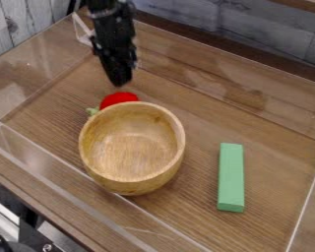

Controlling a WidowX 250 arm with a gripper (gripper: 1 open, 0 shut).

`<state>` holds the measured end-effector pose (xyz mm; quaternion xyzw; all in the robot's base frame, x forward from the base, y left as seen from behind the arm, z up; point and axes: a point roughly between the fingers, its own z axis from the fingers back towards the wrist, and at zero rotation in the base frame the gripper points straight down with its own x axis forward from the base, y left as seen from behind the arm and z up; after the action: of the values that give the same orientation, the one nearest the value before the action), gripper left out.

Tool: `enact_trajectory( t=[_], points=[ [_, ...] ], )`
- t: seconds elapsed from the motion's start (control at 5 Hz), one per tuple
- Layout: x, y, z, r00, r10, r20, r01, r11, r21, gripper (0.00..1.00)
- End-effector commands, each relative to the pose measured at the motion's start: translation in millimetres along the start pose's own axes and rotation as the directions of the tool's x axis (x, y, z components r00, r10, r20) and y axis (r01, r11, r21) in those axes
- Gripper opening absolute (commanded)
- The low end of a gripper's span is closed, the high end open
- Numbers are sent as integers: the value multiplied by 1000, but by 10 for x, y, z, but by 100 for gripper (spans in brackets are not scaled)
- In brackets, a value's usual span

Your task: Move the red fruit to the left

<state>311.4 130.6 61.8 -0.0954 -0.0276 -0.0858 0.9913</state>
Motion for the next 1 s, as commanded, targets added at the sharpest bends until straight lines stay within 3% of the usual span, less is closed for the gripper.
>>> enact_trajectory(
  t=[0.0, 0.2, 0.6, 0.8],
  points=[
    [34, 127, 484, 995, 39, 93, -45, 997, 63, 0],
    [-35, 129, 352, 996, 57, 70, -61, 997, 56, 100],
    [-97, 205, 44, 1000, -29, 9, 28, 999, 32, 100],
    [-14, 282, -61, 999, -33, -10, 33, 999, 28, 100]
  ],
)
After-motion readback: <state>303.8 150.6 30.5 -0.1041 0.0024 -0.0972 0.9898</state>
